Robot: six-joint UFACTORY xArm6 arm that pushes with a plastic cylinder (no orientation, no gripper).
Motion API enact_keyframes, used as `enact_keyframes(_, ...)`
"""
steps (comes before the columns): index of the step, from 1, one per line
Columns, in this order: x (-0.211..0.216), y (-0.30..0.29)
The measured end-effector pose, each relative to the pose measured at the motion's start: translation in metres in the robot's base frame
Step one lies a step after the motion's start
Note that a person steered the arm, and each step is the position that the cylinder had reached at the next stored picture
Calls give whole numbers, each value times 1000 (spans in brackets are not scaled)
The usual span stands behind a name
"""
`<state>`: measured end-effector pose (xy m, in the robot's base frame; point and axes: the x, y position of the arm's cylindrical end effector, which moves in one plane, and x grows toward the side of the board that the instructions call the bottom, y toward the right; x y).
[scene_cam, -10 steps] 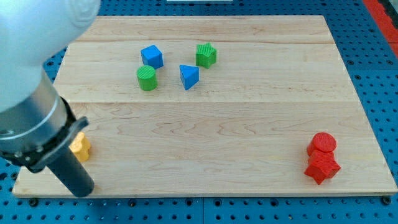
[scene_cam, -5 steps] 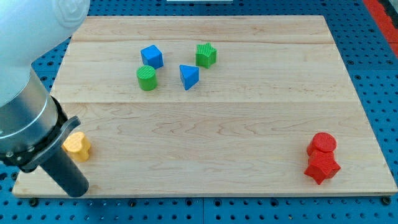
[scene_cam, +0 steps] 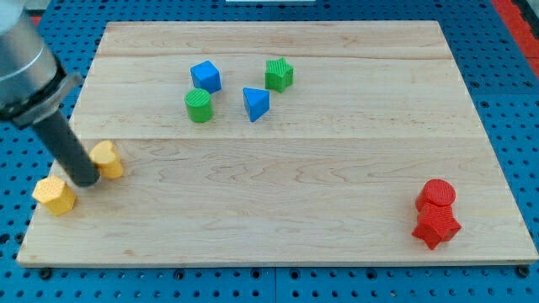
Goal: Place the yellow heart to the left of the blue cube
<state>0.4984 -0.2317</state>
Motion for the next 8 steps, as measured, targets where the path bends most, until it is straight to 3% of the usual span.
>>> enact_keyframes(2, -99, 45)
enact_keyframes(4, -15, 48)
enact_keyframes(5, 6, 93)
enact_keyframes(6, -14, 111)
enact_keyframes(8, -92, 60)
